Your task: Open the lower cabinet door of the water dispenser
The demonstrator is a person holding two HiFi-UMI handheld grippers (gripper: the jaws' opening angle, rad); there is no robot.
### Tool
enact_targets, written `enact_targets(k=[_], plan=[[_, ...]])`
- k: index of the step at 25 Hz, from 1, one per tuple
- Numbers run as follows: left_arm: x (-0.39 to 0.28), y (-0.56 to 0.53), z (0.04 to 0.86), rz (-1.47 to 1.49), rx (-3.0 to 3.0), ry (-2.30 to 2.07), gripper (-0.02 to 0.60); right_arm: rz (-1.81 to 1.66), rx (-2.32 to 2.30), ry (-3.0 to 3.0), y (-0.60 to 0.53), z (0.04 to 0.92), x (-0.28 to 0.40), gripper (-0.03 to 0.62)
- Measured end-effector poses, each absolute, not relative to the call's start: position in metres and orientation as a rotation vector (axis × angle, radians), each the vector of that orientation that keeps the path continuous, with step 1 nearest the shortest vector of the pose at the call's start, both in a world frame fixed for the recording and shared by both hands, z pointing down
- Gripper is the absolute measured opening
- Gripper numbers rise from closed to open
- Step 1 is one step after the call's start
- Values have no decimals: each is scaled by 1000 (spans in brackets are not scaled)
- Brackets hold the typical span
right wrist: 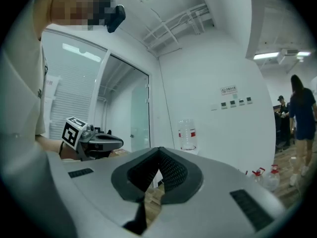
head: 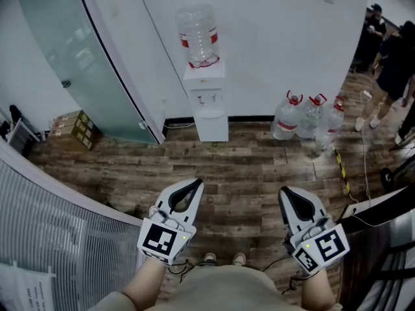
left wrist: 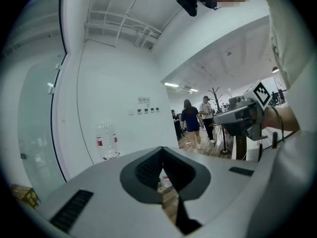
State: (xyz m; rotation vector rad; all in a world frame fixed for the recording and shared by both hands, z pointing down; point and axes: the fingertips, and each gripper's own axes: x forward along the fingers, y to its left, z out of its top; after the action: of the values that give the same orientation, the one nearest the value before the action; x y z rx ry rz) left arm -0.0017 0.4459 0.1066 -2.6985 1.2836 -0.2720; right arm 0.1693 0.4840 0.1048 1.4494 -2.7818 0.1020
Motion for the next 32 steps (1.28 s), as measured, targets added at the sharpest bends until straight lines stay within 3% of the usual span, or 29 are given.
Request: enact_targets(k=[18, 32], plan=[[27, 393, 140, -228, -2715, 1332, 5, 134, 1405, -2764, 427, 154, 188, 5], [-7, 215, 157, -248, -2777, 1320, 5, 217, 1428, -2721, 243, 163, 152, 6]])
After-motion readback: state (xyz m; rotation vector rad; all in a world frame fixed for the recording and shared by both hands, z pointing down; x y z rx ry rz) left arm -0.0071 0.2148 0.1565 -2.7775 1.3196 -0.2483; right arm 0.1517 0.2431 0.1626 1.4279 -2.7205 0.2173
